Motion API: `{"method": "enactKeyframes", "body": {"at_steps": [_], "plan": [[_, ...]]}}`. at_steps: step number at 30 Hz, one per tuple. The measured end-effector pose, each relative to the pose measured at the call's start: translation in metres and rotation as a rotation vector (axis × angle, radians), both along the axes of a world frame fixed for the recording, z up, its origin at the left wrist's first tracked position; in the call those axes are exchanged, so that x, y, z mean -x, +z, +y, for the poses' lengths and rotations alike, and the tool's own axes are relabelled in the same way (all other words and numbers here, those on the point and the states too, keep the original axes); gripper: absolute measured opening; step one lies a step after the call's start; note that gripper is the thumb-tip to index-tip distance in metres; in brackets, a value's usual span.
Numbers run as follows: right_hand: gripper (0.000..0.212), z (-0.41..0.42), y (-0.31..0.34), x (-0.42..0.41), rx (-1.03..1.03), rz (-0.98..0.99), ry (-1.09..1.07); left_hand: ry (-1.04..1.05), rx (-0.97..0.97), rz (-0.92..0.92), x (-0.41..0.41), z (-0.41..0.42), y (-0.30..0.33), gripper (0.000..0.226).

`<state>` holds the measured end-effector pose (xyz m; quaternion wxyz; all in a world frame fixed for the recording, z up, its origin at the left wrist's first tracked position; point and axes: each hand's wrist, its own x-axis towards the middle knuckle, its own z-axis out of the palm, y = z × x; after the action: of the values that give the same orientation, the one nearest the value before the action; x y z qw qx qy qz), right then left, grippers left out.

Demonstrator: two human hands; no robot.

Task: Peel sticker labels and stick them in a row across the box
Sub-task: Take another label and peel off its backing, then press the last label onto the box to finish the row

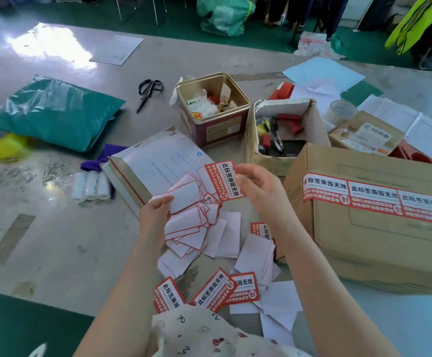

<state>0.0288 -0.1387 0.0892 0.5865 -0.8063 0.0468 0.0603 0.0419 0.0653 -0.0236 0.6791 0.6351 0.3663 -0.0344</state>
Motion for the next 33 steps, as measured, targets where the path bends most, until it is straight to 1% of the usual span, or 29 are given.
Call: {"method": "enactKeyframes", "body": {"at_steps": [6,9,11,12,14,16,17,21,23,26,30,33], "plan": [[0.022,0.01,-0.015,-0.009,0.041,0.081,0.019,-0.047,-0.128,0.122,0.004,0.002,-0.011,0.03],[0.025,0.013,-0.018,-0.011,0.061,0.11,0.032,-0.091,-0.203,0.126,0.002,0.001,-0.012,0.031],[0.026,0.014,-0.019,-0.013,0.075,0.123,0.036,-0.124,-0.249,0.128,0.001,0.0,-0.011,0.027],[0.026,0.015,-0.02,-0.014,0.083,0.131,0.04,-0.148,-0.287,0.133,0.0,0.0,-0.01,0.026],[0.026,0.016,-0.019,-0.014,0.1,0.14,0.051,-0.197,-0.419,0.127,-0.001,0.002,-0.007,0.032],[0.027,0.015,-0.018,-0.014,0.106,0.134,0.065,-0.243,-0.548,0.059,-0.003,0.003,-0.001,0.032],[0.026,0.014,-0.017,-0.014,0.108,0.128,0.069,-0.265,-0.581,0.003,-0.005,0.002,0.004,0.03],[0.023,0.009,-0.007,-0.016,0.153,0.086,0.09,-0.372,-0.638,-0.247,-0.013,-0.02,0.049,0.026],[0.022,0.006,0.001,-0.016,0.175,0.05,0.1,-0.4,-0.627,-0.382,-0.016,-0.032,0.074,0.026],[0.02,0.0,0.016,-0.014,0.161,-0.012,0.089,-0.461,-0.653,-0.562,-0.017,-0.045,0.101,0.024],[0.02,-0.014,0.034,-0.007,0.149,-0.086,0.07,-0.53,-0.767,-0.688,-0.018,-0.06,0.121,0.017],[0.019,-0.024,0.043,0.002,0.121,-0.119,0.06,-0.563,-0.835,-0.719,-0.015,-0.07,0.132,0.01]]}}
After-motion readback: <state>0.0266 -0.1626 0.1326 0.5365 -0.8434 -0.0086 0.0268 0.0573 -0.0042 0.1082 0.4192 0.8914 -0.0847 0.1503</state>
